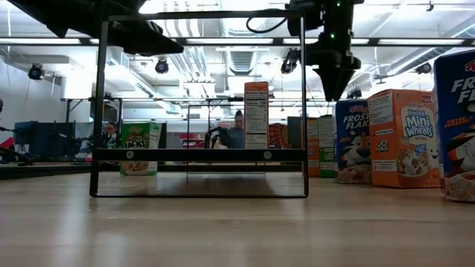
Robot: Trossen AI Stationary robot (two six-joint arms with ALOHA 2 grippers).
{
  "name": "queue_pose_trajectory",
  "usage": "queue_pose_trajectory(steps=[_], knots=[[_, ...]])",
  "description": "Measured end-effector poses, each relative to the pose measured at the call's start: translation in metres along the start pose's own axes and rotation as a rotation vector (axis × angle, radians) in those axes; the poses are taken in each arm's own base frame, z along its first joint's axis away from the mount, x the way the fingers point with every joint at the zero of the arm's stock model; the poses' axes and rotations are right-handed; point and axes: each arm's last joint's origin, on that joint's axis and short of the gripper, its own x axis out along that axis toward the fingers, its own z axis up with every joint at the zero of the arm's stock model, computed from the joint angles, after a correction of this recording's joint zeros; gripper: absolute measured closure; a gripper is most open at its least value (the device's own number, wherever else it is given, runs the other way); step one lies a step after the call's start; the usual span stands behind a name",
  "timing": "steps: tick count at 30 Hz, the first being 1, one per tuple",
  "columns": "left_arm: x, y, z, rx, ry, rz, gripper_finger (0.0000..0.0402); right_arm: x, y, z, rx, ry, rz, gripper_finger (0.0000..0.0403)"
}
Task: Stack cereal on shelf
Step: Put the top right green cereal box on the shelf
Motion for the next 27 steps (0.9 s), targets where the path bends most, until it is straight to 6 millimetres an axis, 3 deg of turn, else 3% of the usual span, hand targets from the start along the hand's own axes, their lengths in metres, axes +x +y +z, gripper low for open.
queue_pose_trajectory(steps=[8,12,27], knots=[[0.0,0.0,0.0,0.003,0.0,0.0,0.0401,0.018,0.001,-0.005,-0.03,0.03,-0.012,0.0336],[0.0,0.0,0.0,0.003,0.0,0.0,0.0401,0.027,0.001,-0.008,-0.033,0.033,-0.052,0.0386],[0.0,0.0,0.0,-0.012,0.002,-0.001,0.0402,0.035,0.005,-0.008,-0.004,0.015,-0.019,0.039]])
